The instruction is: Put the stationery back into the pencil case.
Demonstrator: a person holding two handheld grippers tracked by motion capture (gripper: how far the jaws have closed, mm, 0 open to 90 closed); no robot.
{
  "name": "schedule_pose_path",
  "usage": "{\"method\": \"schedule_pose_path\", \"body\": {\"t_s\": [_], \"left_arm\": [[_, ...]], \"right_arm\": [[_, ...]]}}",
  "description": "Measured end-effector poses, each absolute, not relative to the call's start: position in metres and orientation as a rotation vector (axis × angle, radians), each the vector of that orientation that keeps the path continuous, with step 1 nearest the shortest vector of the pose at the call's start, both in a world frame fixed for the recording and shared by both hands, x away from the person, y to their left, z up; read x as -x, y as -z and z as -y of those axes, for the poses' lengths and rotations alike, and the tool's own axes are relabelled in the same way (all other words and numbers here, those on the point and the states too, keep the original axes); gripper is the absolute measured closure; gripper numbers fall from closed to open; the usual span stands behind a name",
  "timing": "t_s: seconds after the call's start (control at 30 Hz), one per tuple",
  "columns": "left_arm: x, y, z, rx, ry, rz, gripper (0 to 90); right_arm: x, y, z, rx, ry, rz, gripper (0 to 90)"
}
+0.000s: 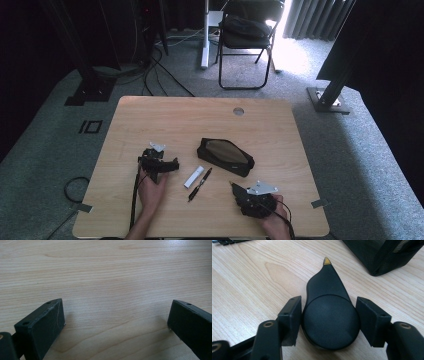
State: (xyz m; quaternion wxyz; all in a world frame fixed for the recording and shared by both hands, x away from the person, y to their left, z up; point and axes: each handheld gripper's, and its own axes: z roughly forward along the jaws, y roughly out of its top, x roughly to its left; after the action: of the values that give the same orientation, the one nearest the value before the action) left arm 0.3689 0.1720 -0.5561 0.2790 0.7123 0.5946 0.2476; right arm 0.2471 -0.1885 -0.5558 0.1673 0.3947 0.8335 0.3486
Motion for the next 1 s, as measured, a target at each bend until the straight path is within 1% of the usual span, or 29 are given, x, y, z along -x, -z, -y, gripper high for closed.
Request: {"method": "schedule_pose_path", "body": {"t_s": [1.0], "left_arm": [[-0.3689, 0.5561, -0.172, -1.911, -0.664, -1.595, 1.3]], "right_arm": [[-0.2449, 0.5508, 0.1897, -1.147, -0.994, -2.335, 41.7]]}}
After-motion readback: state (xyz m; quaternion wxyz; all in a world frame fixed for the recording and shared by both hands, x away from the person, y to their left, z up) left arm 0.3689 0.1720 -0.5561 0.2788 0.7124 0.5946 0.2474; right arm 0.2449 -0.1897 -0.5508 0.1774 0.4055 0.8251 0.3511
